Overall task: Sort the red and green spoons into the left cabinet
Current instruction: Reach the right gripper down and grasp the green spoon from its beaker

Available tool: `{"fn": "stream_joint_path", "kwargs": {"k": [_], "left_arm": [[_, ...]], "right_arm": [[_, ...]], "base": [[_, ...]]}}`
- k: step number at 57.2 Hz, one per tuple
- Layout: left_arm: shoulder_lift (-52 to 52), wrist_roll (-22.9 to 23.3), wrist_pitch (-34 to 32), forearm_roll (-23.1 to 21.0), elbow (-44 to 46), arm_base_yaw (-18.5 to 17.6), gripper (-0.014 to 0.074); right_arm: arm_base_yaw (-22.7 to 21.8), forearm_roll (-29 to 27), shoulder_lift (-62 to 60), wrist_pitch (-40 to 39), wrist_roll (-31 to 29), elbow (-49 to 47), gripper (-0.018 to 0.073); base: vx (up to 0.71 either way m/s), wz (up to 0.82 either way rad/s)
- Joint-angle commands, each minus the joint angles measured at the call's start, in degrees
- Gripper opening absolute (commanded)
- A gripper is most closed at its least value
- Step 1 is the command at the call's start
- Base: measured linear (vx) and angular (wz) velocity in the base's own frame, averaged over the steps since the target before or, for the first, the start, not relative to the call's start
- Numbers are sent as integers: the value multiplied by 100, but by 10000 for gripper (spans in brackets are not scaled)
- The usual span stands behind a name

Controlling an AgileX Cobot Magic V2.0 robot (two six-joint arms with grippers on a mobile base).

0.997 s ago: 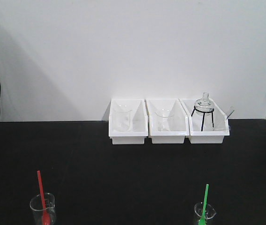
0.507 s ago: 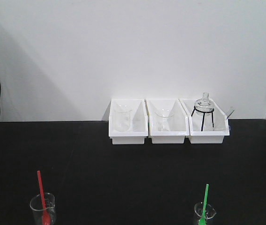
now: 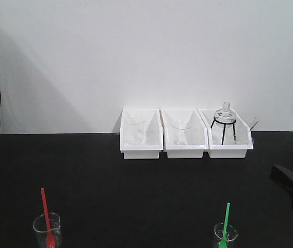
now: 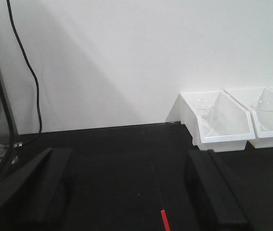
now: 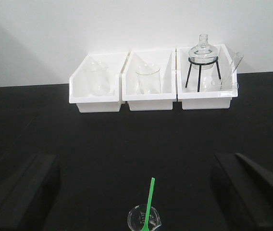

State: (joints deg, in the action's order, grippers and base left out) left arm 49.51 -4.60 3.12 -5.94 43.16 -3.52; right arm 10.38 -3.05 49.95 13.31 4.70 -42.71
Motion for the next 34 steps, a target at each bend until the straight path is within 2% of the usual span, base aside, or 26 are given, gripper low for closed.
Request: {"fn": "stream_joint_path", "kwargs": {"k": [1, 13, 27, 34], "left_arm": [[-40, 51, -450, -48, 229, -36, 604], [-40, 347, -152, -528, 229, -36, 563], [-40, 345, 188, -530, 229, -36, 531], [-40, 333, 288, -530, 229, -36, 531]], "right_arm": [[-23, -11, 279, -332, -12, -325, 710], [-23, -203, 1658, 821, 1, -1507, 633], [-155, -288, 3381, 1462, 762, -2461, 581], [-155, -278, 3987, 1579, 639, -2593, 579]], "base": [[0, 0], [0, 0], [0, 0], [0, 0]]}}
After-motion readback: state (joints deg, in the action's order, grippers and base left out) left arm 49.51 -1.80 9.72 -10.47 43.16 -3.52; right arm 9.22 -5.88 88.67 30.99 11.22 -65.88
